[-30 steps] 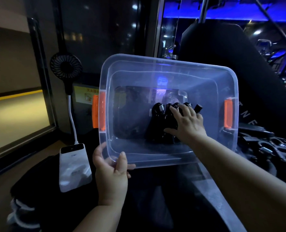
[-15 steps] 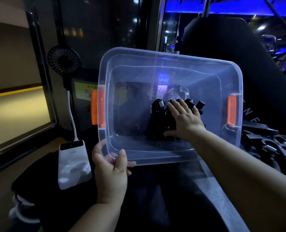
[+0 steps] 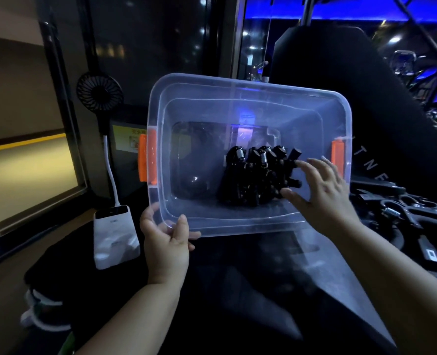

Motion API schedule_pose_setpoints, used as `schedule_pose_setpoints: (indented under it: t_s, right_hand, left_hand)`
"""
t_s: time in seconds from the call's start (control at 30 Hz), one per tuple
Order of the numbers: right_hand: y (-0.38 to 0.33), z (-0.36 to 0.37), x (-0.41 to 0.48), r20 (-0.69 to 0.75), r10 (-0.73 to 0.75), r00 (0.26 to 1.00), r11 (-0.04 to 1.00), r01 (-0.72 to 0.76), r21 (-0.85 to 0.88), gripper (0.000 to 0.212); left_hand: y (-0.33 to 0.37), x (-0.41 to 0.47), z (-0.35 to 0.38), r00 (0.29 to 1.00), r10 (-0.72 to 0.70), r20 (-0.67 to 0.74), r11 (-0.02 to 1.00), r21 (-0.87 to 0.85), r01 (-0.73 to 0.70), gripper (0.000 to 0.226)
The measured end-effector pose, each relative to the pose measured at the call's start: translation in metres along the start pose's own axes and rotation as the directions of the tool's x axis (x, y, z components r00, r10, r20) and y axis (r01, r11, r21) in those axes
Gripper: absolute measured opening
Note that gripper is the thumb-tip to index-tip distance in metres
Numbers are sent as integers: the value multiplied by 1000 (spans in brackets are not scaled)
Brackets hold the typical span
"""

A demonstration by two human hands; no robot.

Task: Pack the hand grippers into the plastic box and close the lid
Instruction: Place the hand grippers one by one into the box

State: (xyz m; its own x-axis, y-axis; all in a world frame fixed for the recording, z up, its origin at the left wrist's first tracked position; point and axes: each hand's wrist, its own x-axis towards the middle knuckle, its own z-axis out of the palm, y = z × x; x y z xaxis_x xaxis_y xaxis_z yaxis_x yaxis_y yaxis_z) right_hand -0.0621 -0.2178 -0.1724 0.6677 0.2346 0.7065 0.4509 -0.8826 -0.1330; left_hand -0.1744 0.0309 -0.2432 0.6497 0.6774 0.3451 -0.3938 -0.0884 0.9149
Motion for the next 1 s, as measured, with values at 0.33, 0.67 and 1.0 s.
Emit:
schedule_pose_setpoints:
  t_s: [0.33, 0.67, 1.0]
  right_hand:
    - [109, -67, -97, 124, 374, 919, 914, -343, -215, 74]
    - [125, -76, -131, 290, 462, 838, 863, -348, -367, 64]
    - [106, -80, -136, 302, 417, 857, 888, -314, -336, 45]
  left_hand:
    - [-5, 2, 1, 999, 24, -33, 1000, -4, -24, 46]
    - [-8, 1, 5, 999, 30, -40, 1000, 6, -30, 46]
    - [-12, 3, 3, 999, 23, -36, 1000, 0, -23, 46]
